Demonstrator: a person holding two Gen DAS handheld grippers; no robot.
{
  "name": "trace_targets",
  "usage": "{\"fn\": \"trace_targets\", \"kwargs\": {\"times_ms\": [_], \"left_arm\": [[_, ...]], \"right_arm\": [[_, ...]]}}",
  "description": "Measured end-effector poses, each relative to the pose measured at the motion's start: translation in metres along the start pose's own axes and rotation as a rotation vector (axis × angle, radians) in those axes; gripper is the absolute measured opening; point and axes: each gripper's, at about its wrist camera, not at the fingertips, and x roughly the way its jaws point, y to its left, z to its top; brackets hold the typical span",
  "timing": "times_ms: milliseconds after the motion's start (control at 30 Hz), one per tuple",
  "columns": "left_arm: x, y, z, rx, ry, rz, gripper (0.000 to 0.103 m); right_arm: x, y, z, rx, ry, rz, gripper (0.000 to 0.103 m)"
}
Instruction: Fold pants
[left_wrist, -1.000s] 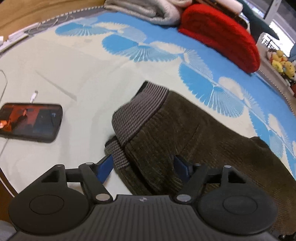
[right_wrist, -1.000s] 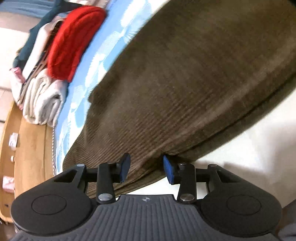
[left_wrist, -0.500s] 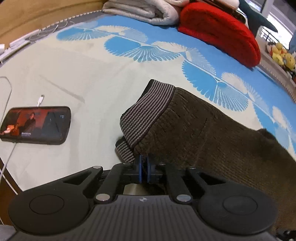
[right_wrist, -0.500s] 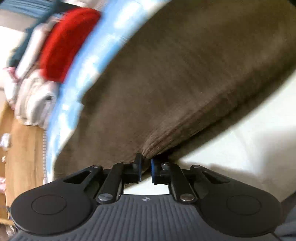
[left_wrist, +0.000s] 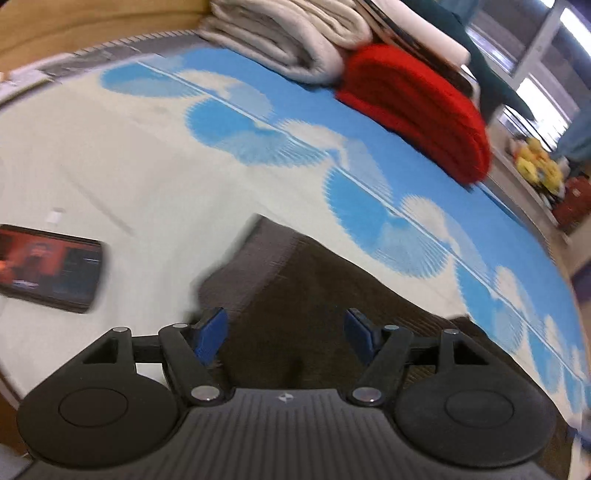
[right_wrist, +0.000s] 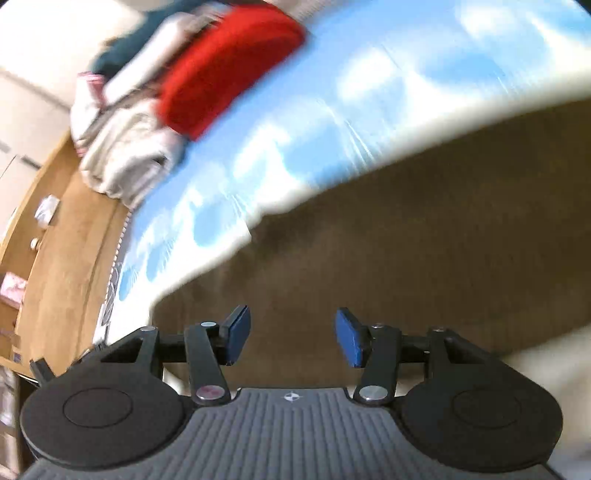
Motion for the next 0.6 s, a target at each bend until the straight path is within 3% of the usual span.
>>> {"fn": "trace_targets", "kwargs": {"times_ms": [133, 233, 367, 433, 533, 600], "left_arm": [[0.027, -0.007, -0.007, 0.057, 0.044, 0.013, 0.074], [0.042, 0.0, -0.006, 0.056, 0.086, 0.02, 0.072], [0.047, 0.014, -0.002, 0.037, 0.114, -0.027, 0.072], [0.048, 0.018, -0.001, 0.038, 0.121, -0.048, 0.072], [0.048, 0.018, -0.001, 0.05, 0.122, -0.05, 0.072], [0.049, 0.014, -0.001, 0.059, 0.121, -0.039, 0.072]], "right_arm": [[0.061, 0.037, 0.062, -0.127, -0.009, 0.022, 0.022], [0.128, 0.055, 0.089, -0.158, 0.02, 0.04, 0.022], [0.216, 0.054, 0.109, -0.096, 0.116, -0.02, 0.025], [0.247, 0.043, 0.109, -0.055, 0.198, -0.041, 0.025], [0.27, 0.039, 0.105, -0.05, 0.241, -0.04, 0.025], [0.276, 0.04, 0.102, -0.107, 0.224, -0.042, 0.006]]}}
